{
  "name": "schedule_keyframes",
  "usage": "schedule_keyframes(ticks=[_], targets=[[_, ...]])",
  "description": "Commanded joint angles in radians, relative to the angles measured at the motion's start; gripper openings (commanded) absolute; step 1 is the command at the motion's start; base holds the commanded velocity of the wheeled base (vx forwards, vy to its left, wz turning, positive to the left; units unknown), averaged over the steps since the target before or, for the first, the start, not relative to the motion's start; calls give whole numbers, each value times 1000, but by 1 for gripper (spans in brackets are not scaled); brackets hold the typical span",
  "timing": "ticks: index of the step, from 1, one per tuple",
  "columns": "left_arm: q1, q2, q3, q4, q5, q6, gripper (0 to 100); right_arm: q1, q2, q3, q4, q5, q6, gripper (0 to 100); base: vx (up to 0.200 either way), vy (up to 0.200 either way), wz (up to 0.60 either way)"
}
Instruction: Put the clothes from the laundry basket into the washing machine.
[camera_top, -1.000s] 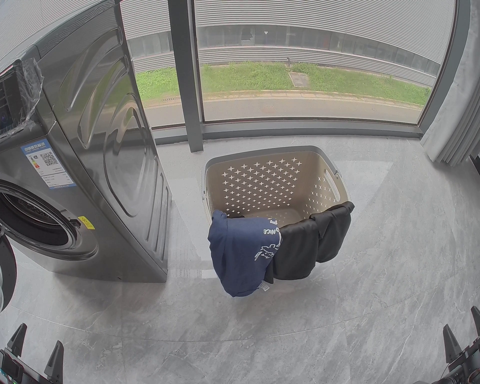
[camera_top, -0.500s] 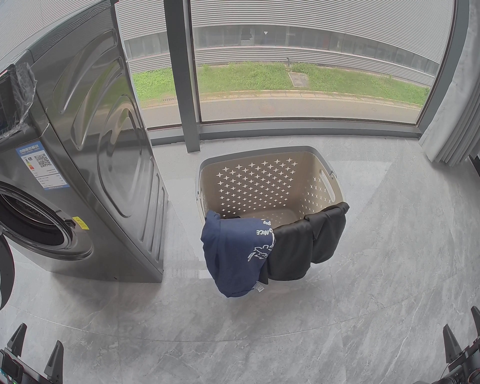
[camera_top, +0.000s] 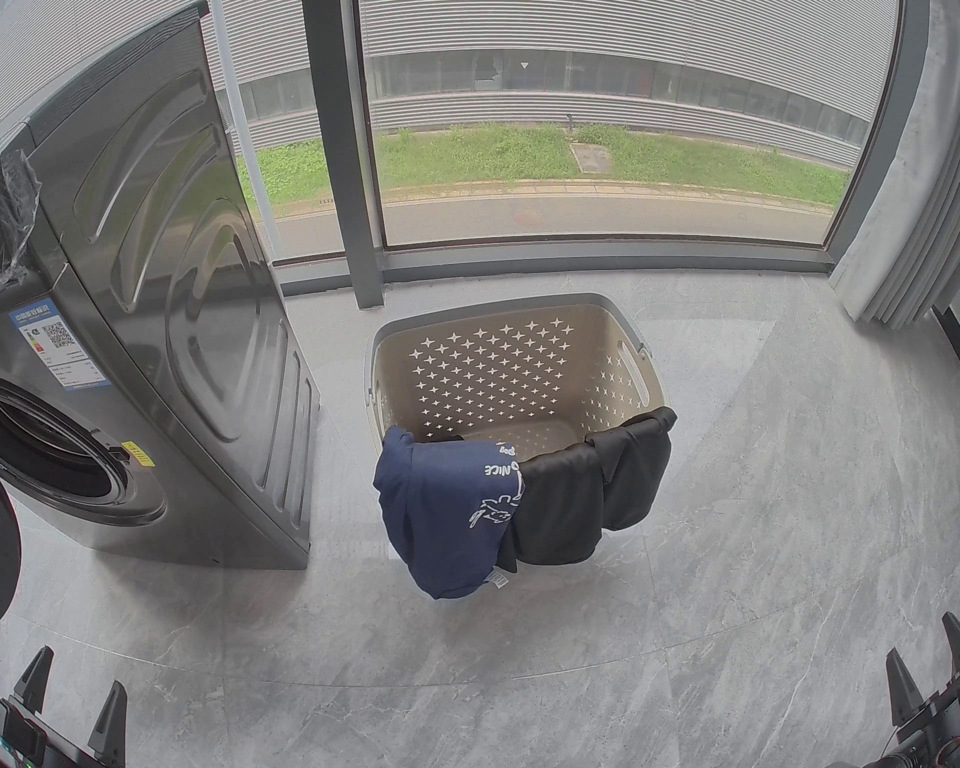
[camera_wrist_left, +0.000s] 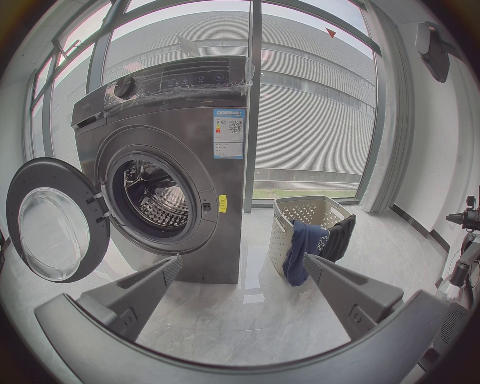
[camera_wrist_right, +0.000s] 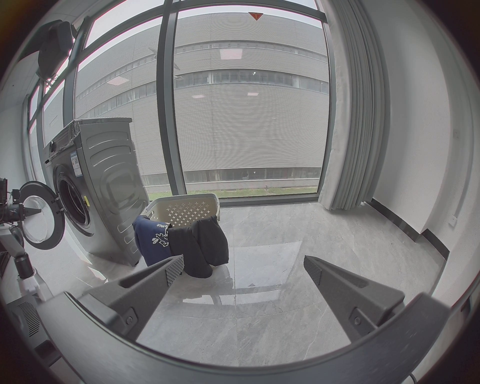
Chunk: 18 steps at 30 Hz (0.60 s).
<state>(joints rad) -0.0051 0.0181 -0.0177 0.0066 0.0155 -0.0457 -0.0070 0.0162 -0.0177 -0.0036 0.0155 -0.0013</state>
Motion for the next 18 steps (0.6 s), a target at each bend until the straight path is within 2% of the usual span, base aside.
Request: schedule_keyframes(ticks=[1,5,18], targets=[[1,-12,13,0,0,0,100,1,-13,18,1,0,0,100,0,-200,0],[1,-12,13,0,0,0,100,1,-13,18,-1,0,0,100,0,-200,0],[1,-12,13,0,0,0,100,1,-13,18,1,0,0,100,0,0,0]])
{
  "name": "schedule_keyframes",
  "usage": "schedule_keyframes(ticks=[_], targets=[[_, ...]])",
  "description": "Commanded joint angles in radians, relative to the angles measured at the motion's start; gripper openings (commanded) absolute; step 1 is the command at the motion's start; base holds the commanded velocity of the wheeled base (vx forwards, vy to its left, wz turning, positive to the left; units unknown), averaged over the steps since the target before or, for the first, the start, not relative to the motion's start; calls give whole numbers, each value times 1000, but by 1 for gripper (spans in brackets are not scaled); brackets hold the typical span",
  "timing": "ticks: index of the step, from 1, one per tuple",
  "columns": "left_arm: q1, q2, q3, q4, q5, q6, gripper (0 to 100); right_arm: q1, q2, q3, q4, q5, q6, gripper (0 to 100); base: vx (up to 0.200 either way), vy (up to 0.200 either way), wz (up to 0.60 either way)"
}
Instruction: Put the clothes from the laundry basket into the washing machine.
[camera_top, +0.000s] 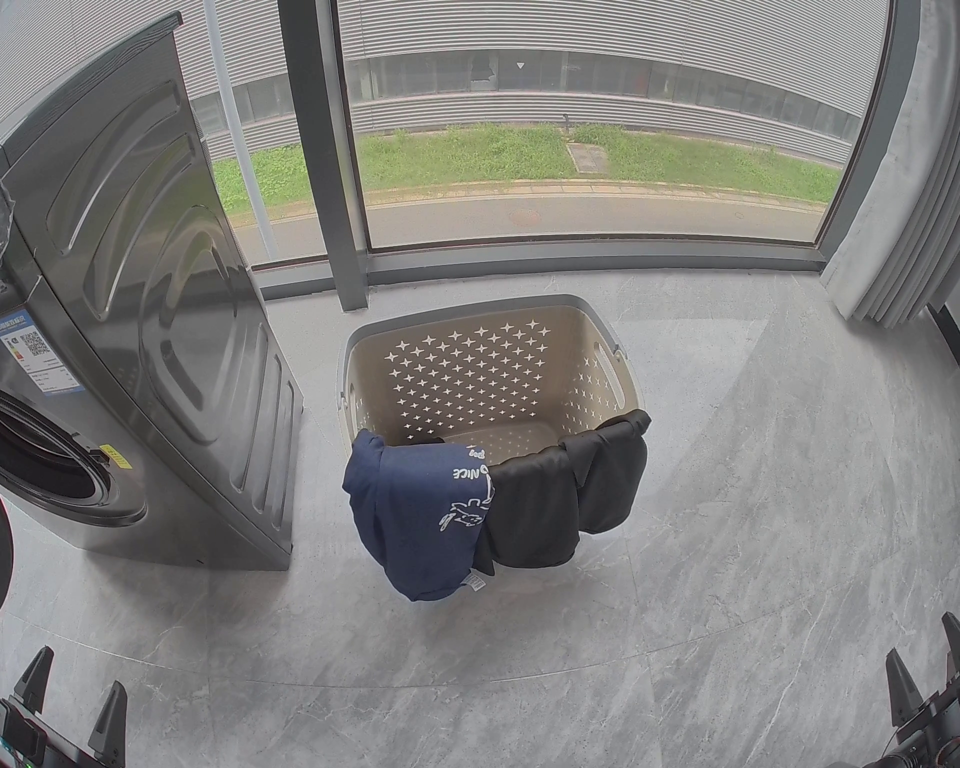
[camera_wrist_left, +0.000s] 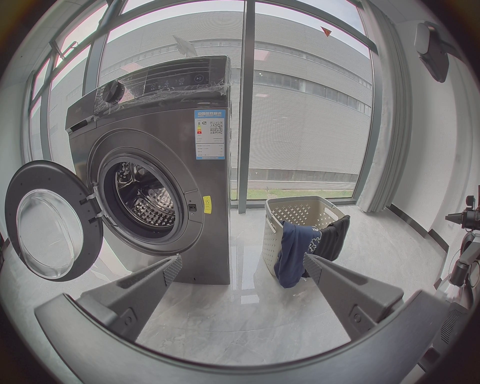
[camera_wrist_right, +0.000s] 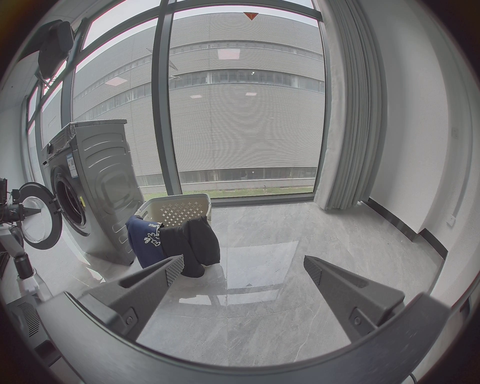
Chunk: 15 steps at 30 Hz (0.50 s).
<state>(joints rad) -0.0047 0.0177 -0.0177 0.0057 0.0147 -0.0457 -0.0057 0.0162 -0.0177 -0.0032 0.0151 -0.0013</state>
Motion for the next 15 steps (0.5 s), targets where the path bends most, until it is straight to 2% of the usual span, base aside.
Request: schedule_keyframes(ticks=[1,2,13,15], targets=[[0,-12,13,0,1,0,100,0,-13,18,0,0,0,100,0,0,0],[0,-12,13,0,1,0,100,0,-13,18,0,0,0,100,0,0,0],[0,-12,13,0,1,-2,100,0,-13,18,0,0,0,100,200,0,0],[0,-12,13,0,1,0,100,-2,-13,18,0,0,0,100,0,0,0]])
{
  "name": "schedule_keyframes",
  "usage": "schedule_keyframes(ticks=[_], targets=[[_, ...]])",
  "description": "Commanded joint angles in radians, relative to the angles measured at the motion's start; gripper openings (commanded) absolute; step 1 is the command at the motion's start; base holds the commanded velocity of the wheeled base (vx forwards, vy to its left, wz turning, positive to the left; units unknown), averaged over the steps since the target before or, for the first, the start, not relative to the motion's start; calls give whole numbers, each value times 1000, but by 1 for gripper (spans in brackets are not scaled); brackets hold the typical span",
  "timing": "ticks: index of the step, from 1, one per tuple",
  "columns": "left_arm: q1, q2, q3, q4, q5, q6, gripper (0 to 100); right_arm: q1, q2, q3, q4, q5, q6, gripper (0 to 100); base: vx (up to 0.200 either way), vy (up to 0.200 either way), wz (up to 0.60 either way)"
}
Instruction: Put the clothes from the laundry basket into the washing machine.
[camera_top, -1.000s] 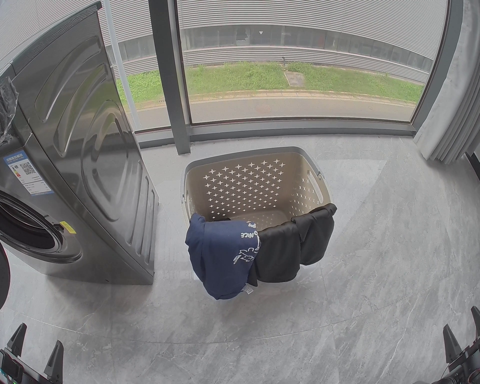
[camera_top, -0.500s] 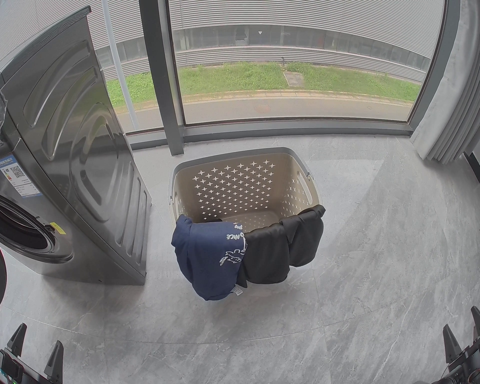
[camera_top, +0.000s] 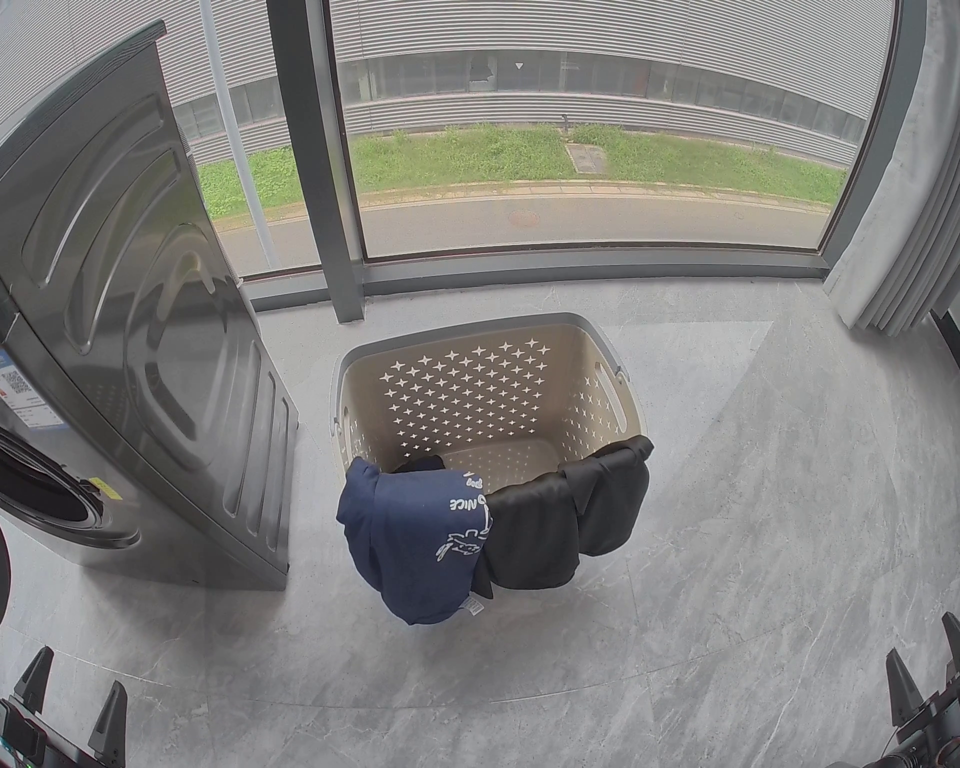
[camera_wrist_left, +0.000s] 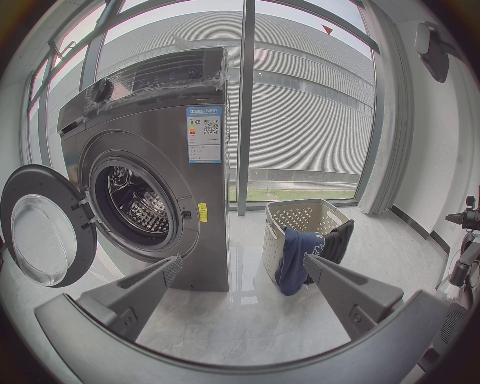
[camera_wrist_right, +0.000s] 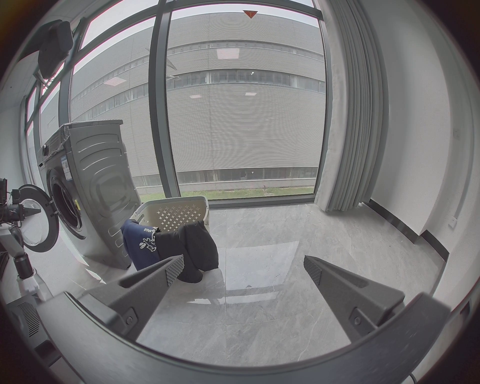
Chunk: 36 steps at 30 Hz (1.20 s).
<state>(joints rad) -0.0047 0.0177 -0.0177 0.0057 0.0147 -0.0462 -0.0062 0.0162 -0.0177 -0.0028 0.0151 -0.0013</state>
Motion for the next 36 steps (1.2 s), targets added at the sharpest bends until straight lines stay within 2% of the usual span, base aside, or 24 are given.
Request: schedule_keyframes(ticks=[1,15,28,29,30,31,32,36], targets=[[0,-12,13,0,1,0,100,0,-15,18,-2,0,1,100,0,0,0],[0,-12,13,0,1,0,100,-3,-13,18,3,-3,6,100,0,0,0],[0,-12,13,0,1,0,100,-1,-16,18,-5,23,-14,100,0,0,0],[0,-12,15,0,1,0,100,0,-16,-30,-46,26,3,100,0,0,0],[0,-12,15,0,1,-1,100,0,-16,-38,-52,26,6,100,0,0,0],[0,-12,15,0,1,0,100,0,33,-142,-106,28,49,100,0,0,0],[0,-12,13,0,1,0,100,0,88,-179,-111,26,63,100,0,0,0],[0,-12,15,0,1,0,100,11,281,-192,-118,48,76,100,0,0,0]])
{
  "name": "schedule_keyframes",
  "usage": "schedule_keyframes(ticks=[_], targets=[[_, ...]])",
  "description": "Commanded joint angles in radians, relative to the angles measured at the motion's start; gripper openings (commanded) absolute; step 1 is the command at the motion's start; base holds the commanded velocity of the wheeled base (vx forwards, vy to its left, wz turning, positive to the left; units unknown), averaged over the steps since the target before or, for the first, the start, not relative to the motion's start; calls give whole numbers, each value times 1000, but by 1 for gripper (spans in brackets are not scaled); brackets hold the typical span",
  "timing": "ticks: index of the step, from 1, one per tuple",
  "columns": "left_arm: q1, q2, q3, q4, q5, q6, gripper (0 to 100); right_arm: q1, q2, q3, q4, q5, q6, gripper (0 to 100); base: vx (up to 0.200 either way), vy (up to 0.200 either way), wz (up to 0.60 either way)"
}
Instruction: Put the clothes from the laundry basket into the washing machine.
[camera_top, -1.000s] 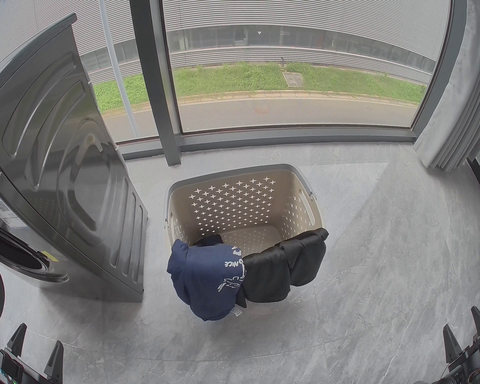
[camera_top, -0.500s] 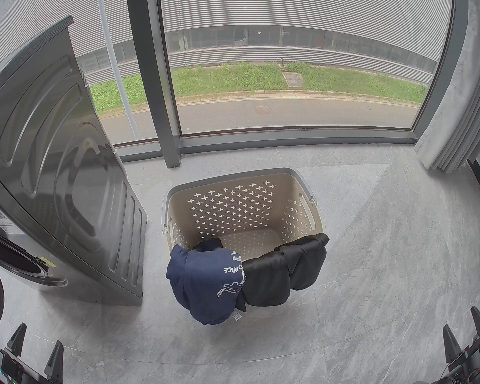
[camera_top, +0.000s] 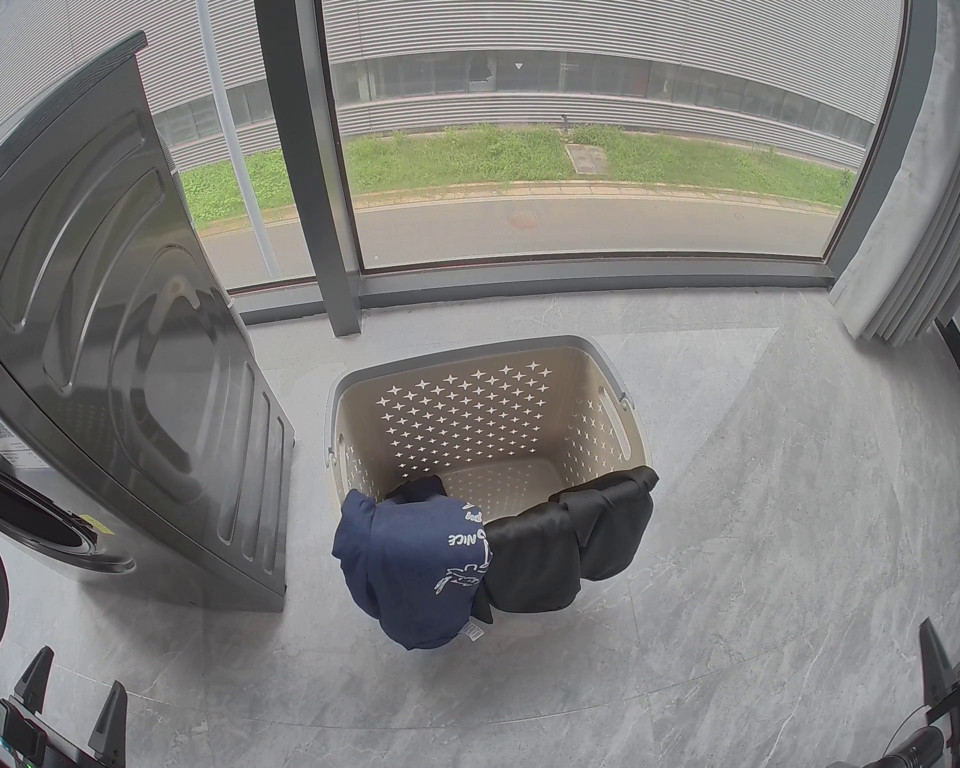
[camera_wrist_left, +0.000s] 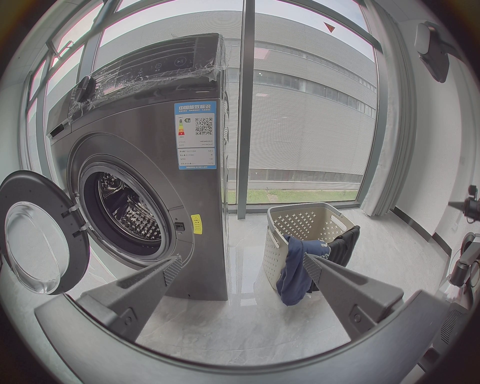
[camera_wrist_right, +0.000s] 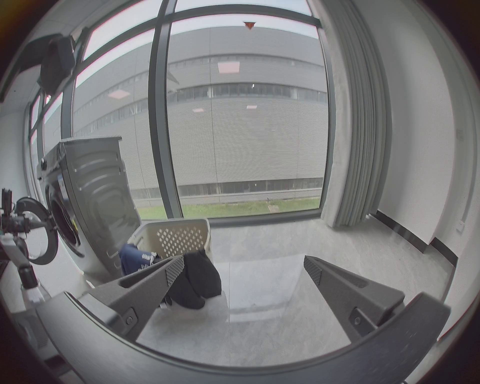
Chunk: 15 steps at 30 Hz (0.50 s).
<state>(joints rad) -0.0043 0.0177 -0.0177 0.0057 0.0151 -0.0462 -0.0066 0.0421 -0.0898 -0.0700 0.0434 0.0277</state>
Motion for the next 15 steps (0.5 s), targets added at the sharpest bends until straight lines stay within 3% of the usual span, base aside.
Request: schedule_keyframes(ticks=[1,7,11,15], targets=[[0,-12,15,0,0,0,100,19,323,-105,-57,29,54,100,0,0,0],[0,-12,13,0,0,-1,100,54,679,-93,-206,38,78,100,0,0,0],[0,-12,15,0,0,0,100,134,906,-93,-383,32,81,100,0,0,0],[0,-12,15,0,0,-1,100,206,1059,-102,-444,29,94,100,0,0,0]])
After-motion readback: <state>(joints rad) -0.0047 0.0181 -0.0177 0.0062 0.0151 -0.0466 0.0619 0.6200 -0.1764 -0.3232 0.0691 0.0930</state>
